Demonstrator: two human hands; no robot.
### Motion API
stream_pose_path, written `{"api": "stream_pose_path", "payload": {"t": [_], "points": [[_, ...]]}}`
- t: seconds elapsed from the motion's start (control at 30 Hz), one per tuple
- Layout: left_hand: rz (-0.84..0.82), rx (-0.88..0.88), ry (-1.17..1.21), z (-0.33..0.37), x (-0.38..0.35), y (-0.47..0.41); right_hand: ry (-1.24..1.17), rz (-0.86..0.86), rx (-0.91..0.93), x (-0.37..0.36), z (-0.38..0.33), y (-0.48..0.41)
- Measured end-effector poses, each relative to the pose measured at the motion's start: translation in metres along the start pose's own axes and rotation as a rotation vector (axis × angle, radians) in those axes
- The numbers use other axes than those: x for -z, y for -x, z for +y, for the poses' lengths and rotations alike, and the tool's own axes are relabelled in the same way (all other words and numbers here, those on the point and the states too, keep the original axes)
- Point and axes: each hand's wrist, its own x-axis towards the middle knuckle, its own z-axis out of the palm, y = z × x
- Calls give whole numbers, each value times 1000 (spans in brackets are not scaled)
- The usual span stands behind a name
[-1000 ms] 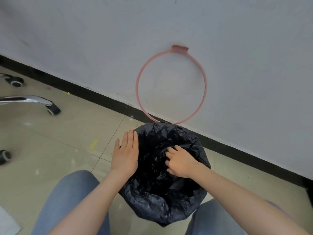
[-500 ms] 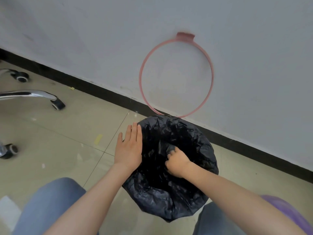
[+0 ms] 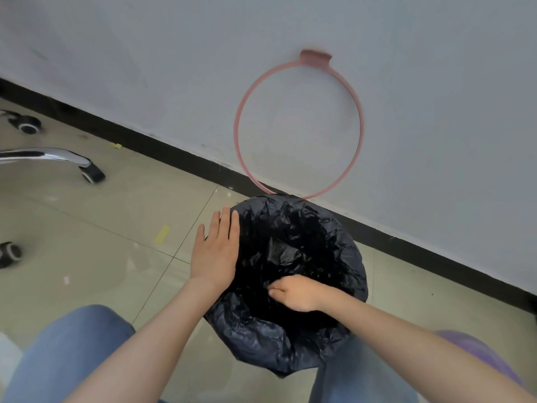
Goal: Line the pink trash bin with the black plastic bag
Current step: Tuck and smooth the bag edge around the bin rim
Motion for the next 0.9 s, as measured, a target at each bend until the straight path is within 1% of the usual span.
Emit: {"api": "stream_pose_path", "payload": {"t": [0.03, 0.1, 0.17, 0.23, 0.3, 0.33, 0.37, 0.4, 0.43, 0.47, 0.5, 0.53, 0.57, 0.6, 0.7, 0.8, 0.9], "points": [[4, 2, 5, 0, 0, 0, -133, -30, 21, 0, -15, 6], [4, 6, 8, 0, -1, 0, -329, -184, 57, -9, -43, 14], [0, 5, -10, -2, -1, 0, -449, -339, 41, -21, -58, 14], [-3, -2, -45, -3, 0, 1, -526, -411, 32, -25, -59, 10], [-9, -2, -78, -4, 1, 1, -585, -422, 14, -20, -51, 9], [-14, 0, -90, -4, 2, 1, -612, -380, 6, -16, -46, 8], [-17, 3, -98, -4, 3, 1, -602, -285, 16, -10, -41, 9], [-18, 5, -102, -4, 3, 1, -494, -145, 44, -5, -32, 8], [-17, 6, -105, -2, 4, 1, -268, 3, 66, 1, -19, 7], [-18, 7, -108, -1, 4, 1, 57, 139, 72, 5, -3, 3], [-21, 8, -112, 1, 5, 1, 384, 207, 52, 8, 11, -2], [-23, 7, -117, 2, 5, 1, 630, 210, 31, 9, 23, -8], [-22, 6, -123, 4, 5, 1, 790, 177, 24, 10, 32, -15], [-18, 3, -129, 5, 5, 1, 884, 134, 24, 8, 37, -24], [-14, -1, -136, 6, 3, 0, 960, 36, -42, 0, 43, -56], [-7, 1, -132, 5, -1, 1, 990, 1, -145, -7, 49, -78], [6, -2, -124, 5, -2, 1, 954, 20, -138, -3, 45, -71]]}}
